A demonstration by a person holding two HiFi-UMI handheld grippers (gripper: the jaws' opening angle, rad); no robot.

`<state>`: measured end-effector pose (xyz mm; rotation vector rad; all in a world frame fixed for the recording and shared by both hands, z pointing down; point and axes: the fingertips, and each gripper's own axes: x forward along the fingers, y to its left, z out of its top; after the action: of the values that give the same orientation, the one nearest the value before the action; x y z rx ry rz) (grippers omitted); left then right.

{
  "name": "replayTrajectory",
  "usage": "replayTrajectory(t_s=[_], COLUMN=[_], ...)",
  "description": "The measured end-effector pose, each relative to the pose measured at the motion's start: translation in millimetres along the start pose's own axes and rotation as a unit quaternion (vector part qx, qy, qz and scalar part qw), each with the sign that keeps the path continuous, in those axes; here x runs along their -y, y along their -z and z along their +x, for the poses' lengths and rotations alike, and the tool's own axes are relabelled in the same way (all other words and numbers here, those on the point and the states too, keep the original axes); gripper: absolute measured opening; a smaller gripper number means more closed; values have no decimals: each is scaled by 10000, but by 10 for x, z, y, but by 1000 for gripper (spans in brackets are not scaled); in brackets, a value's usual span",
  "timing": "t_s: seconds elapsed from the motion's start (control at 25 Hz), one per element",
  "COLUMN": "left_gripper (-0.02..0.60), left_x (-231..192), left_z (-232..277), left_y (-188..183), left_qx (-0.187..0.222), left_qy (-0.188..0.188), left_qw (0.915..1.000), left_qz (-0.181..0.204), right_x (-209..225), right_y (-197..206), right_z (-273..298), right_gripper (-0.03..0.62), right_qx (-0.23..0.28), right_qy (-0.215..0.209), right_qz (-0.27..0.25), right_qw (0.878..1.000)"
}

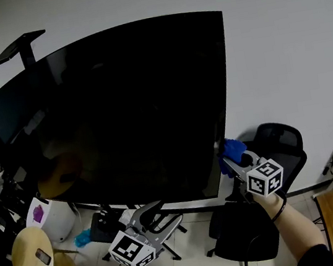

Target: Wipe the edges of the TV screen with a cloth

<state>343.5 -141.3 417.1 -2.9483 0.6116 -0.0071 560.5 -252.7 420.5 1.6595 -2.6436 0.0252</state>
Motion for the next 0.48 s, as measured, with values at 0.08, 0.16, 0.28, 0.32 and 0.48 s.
replayTrajectory(t_s=[0.08,0.16,0.28,0.32,0.48], left_gripper=[233,233,233,233,233], left_x=[10,16,15,11,-22], left_z=[17,34,38,35,47], left_y=[53,99,181,228,460], left_qx=[-11,-37,-123,-147,-197], left_qy=[-24,-42,-138,-178,-300], left_qw=[10000,9999,9997,9996,9988], left_qz=[-45,-89,-142,-160,-336], right_x=[11,27,40,39,25], right_y=[219,431,731,831,1225], right_z=[8,22,41,44,46], right_gripper=[140,140,140,140,140], right_qx=[-115,-222,-389,-452,-692], right_qy=[-1,14,18,17,32], right_qz=[120,236,390,438,617], right_qw=[9999,9995,9985,9980,9957])
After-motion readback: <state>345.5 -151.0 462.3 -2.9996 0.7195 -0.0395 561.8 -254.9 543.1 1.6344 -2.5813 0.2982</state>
